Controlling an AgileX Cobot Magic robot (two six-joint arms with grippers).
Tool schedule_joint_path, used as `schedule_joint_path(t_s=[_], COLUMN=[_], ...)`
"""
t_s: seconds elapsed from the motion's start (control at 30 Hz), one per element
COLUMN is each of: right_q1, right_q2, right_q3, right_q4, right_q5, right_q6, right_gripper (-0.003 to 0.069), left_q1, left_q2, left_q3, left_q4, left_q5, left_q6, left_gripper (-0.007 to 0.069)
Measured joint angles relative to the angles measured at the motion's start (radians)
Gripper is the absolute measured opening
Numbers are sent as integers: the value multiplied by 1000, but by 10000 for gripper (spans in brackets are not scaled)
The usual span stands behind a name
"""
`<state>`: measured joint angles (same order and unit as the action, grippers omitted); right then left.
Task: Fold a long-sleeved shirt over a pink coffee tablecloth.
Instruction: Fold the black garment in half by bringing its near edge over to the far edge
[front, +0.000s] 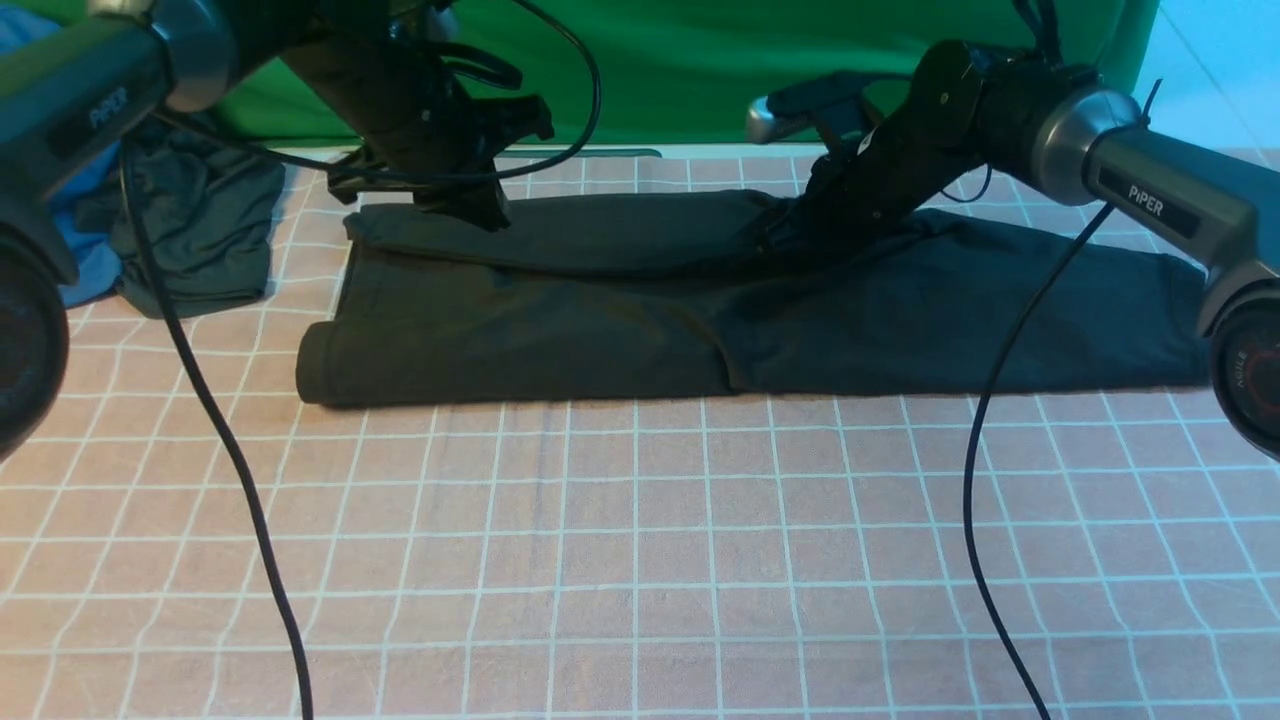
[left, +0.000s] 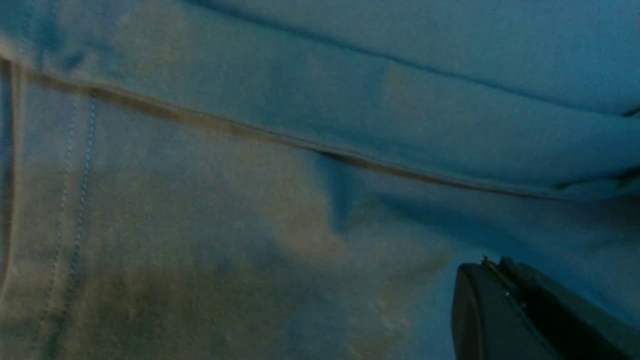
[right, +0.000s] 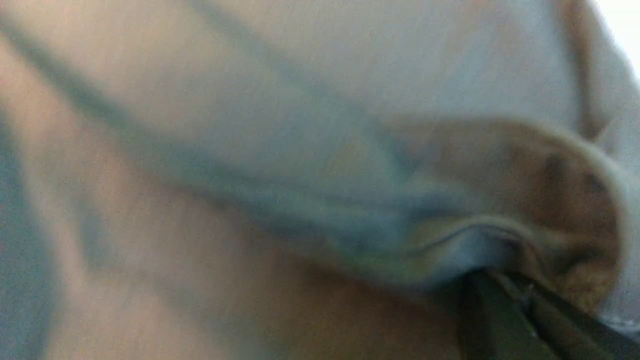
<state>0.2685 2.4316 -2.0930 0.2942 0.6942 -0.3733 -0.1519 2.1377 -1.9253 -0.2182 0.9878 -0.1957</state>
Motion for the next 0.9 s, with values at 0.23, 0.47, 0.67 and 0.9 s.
schedule_joint_path(t_s=[0.23,0.47,0.67,0.9], right_q1=[-16,-58,-41,4], right_q2=[11,-27,-14,49], right_q3=[-14,-101,-107,-107], right_q4=[0,-3,9,17], right_q5=[-191,169,254,186], right_q6=[13,37,36,29], right_gripper=[37,37,37,37], left_q1=[0,0,0,0], left_q2=[0,0,0,0], left_q3=[0,0,0,0], left_q4=[-18,-26,-27,-27], left_q5=[3,36,32,32], left_q6=[4,1,1,1], left_gripper=[14,14,14,14])
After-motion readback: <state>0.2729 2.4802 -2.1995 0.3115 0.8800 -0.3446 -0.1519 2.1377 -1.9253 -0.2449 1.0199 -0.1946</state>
